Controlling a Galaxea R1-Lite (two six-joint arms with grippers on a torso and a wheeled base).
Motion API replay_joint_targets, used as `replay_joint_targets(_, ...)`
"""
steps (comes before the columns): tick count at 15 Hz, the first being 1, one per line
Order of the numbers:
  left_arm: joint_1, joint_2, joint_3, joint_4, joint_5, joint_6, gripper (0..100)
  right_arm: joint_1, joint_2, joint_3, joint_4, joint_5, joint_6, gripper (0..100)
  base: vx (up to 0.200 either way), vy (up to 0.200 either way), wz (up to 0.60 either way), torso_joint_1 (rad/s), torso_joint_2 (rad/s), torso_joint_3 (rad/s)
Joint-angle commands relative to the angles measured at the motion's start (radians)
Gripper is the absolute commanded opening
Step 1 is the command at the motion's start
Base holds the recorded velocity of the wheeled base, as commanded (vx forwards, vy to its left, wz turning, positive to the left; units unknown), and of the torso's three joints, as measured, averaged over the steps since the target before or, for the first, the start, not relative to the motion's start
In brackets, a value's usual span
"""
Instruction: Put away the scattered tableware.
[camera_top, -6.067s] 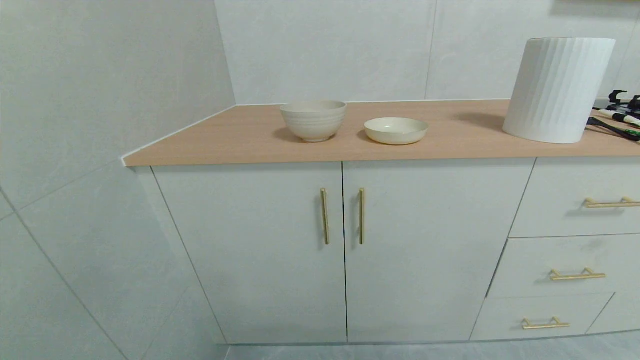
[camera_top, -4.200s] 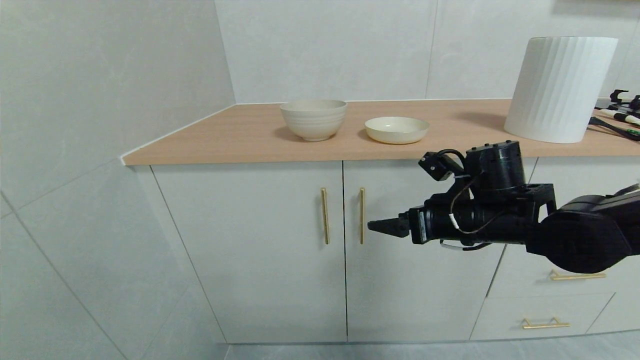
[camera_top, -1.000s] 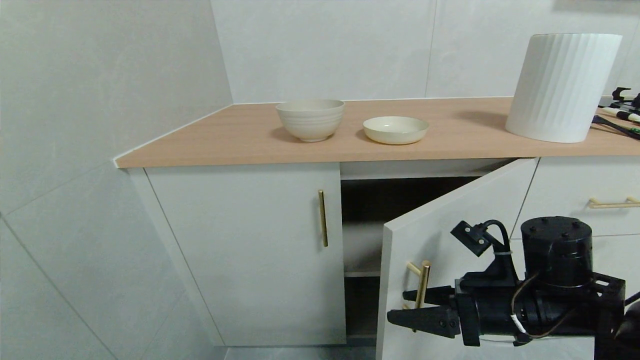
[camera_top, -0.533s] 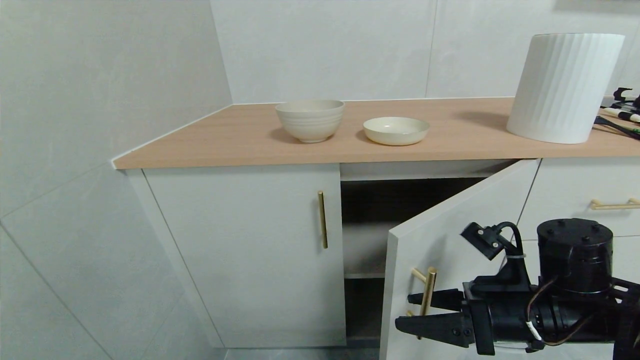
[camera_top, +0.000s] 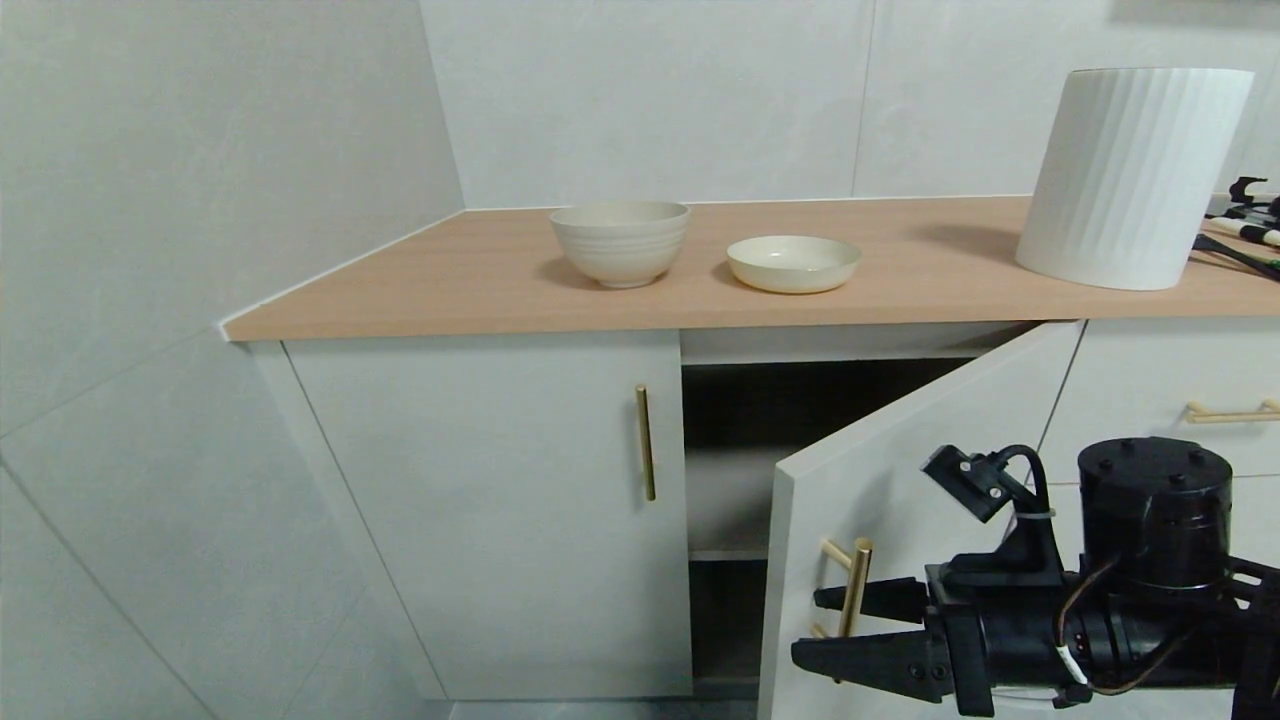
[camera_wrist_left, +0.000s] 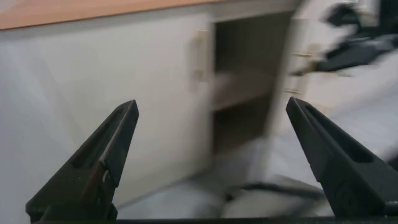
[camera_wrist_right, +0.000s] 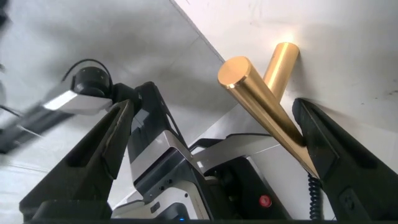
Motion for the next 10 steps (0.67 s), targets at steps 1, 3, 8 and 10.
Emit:
replay_joint_targets(1,-0.008,0.484,-0.105,-0.139,-0.209,-0.003,100,0.0,0.005,0.0,0.002,-0.004,-0.001,100,0.0,0.0,0.0,0.0,0.0,0.0)
replay_joint_targets(3,-0.04,0.711,-0.102,-0.252,-0.288,-0.02,100,0.001,0.005,0.005,0.002,-0.004,-0.001,100,0.0,0.0,0.0,0.0,0.0,0.0)
replay_joint_targets(8,-0.208,1.024,-0.053,-0.573,-0.289,-0.161,100,0.014,0.005,0.005,0.002,-0.002,-0.001,100,0.0,0.0,0.0,0.0,0.0,0.0)
replay_joint_targets(10,-0.241,1.087,0.009,-0.712,-0.288,-0.201,100,0.02,0.006,0.006,0.002,-0.002,-0.001,100,0.0,0.0,0.0,0.0,0.0,0.0)
